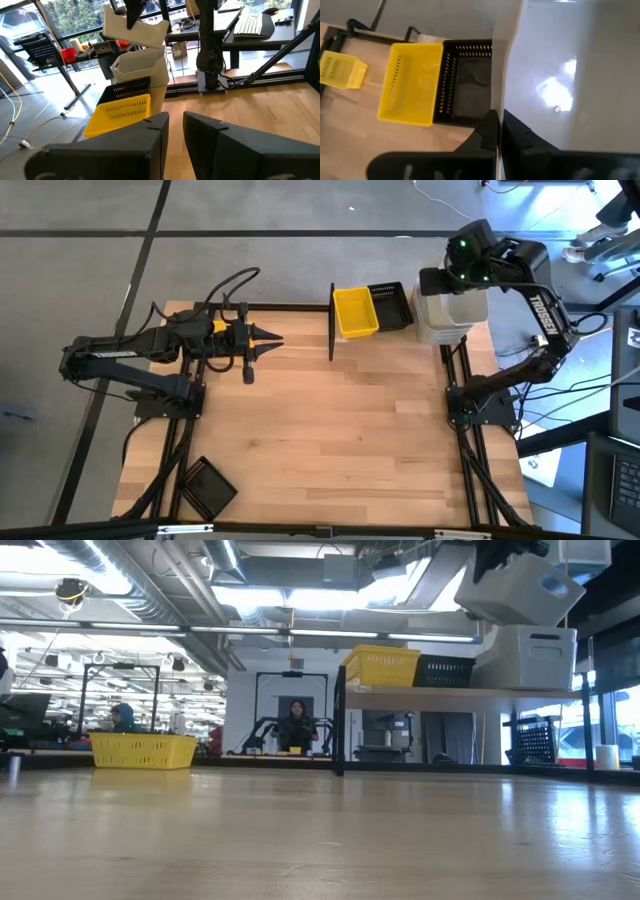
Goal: Stack baskets on shelf by color
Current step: Stack the white bin on top of the white bin on the shelf
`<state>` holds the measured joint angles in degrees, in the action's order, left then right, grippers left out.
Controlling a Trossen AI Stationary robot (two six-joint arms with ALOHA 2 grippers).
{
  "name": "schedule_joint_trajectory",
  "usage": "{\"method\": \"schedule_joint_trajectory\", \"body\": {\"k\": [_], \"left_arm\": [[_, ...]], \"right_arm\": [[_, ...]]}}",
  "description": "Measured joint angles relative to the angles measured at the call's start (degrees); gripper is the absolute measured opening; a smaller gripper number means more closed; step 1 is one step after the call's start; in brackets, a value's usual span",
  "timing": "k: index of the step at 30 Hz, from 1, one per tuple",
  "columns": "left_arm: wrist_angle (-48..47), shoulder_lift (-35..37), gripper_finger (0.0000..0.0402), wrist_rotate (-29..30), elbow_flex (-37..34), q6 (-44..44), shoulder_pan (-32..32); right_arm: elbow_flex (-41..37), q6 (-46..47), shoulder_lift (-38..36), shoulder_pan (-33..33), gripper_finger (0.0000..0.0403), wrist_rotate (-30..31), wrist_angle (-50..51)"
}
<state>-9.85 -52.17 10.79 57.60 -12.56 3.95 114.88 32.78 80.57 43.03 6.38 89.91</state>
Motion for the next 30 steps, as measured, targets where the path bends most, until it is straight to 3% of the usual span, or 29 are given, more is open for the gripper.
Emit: {"method": "schedule_joint_trajectory", "body": {"k": [12,30], "left_arm": [[0.00,-0.01,0.0049,0.02,0.00,0.04,0.00],[0.00,-0.01,0.0049,0.02,0.00,0.13,0.00]], "right_arm": [[-6.97,-0.09,0.01,0.00,0.0000,0.21,0.10],[-7.44,-0.07,0.01,0.00,0.0000,3.03,0.11]]}}
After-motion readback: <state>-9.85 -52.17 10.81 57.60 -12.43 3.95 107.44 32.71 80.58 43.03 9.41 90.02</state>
